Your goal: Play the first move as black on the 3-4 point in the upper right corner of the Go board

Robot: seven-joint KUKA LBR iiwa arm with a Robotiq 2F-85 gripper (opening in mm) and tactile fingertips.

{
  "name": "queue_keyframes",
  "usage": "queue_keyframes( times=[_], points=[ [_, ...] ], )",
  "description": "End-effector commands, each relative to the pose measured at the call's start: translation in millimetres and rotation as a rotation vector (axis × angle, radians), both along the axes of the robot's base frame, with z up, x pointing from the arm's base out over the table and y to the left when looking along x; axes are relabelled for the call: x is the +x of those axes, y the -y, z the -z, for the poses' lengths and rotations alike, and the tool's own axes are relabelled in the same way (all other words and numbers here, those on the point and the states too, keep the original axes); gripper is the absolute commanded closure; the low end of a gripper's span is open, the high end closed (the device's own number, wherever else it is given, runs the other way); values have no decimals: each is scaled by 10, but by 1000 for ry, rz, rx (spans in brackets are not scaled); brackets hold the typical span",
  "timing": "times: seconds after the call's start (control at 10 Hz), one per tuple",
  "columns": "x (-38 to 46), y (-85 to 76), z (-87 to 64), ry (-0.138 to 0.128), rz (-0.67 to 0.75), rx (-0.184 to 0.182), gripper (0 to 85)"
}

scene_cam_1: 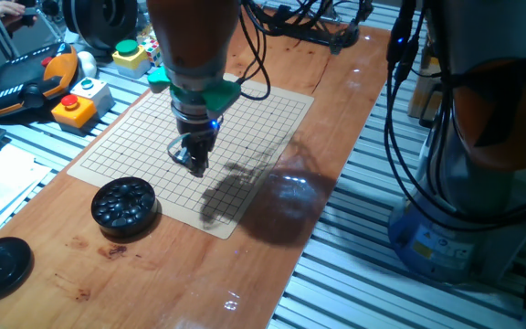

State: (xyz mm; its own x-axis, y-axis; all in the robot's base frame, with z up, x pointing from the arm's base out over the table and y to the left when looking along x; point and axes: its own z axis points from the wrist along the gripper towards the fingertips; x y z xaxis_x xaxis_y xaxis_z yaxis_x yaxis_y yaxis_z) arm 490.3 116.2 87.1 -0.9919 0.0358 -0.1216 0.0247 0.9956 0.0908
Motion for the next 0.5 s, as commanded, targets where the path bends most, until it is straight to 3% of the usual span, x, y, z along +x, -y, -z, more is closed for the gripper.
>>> queue_keyframes(
  times=[0.0,0.3,0.4],
  points=[
    [-20,-5,19,0,-3,3,843],
    [-61,-45,67,-13,-7,-2,843],
    [-56,-54,84,-33,-13,-1,843]
  ],
)
